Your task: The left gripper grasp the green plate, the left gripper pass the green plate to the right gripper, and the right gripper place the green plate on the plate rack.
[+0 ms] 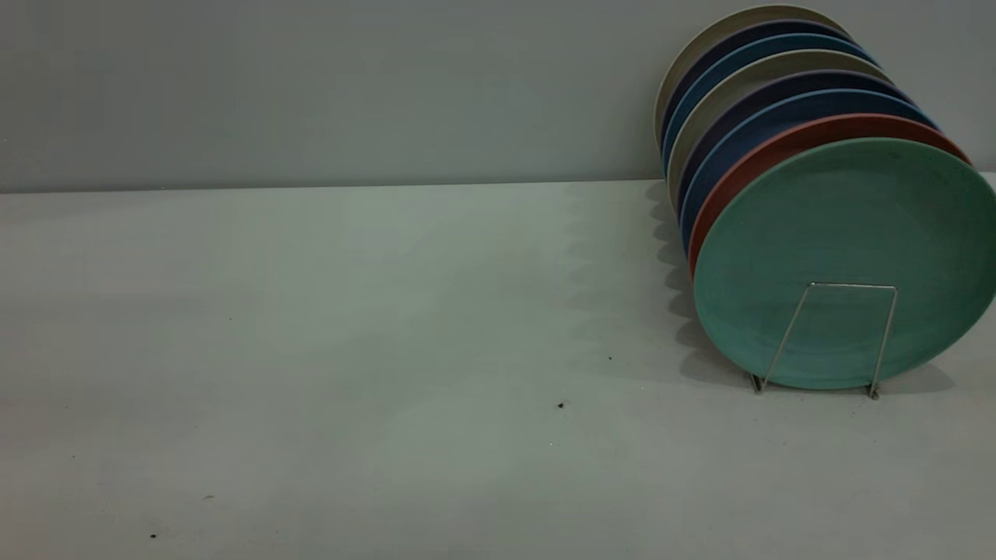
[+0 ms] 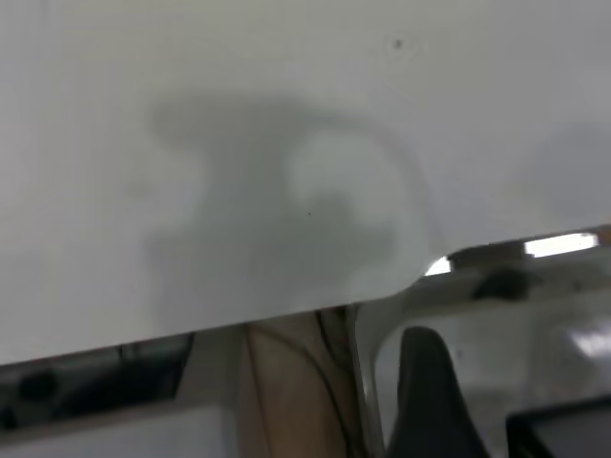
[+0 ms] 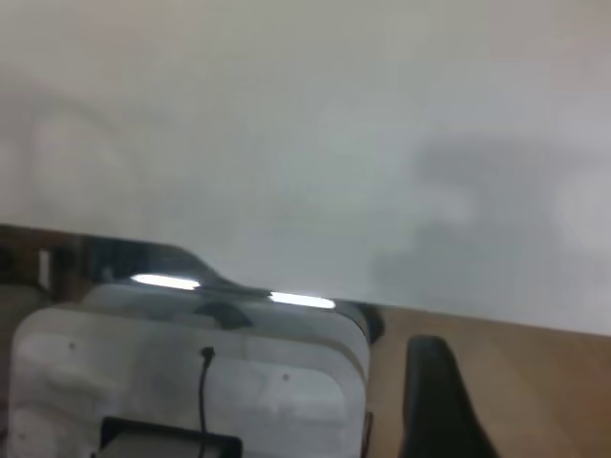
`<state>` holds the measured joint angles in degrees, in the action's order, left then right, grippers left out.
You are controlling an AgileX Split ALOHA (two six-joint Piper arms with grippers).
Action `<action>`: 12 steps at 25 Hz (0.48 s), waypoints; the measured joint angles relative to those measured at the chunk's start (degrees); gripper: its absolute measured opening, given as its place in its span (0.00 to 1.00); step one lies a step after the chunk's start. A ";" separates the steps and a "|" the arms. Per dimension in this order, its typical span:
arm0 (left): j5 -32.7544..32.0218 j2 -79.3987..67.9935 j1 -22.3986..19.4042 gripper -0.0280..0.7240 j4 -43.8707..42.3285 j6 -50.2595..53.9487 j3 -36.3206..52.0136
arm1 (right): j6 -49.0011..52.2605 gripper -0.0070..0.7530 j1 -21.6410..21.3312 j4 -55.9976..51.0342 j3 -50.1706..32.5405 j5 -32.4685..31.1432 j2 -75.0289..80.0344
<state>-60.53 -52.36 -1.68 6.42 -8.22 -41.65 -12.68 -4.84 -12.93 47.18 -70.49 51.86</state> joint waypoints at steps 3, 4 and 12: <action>-2.49 9.74 0.00 0.69 0.00 1.33 1.51 | -0.33 0.61 0.00 -1.21 -4.85 -0.22 -7.91; -3.35 12.93 0.00 0.69 0.00 1.92 1.72 | -0.33 0.61 0.00 -1.36 -6.14 -0.36 -10.73; -5.98 32.01 0.00 0.69 0.00 5.81 4.16 | -3.47 0.61 0.09 -1.06 -16.16 -0.11 -30.50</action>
<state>-66.51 -20.35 -1.68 6.42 -2.41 -37.50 -16.15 -4.76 -13.99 31.03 -70.60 21.36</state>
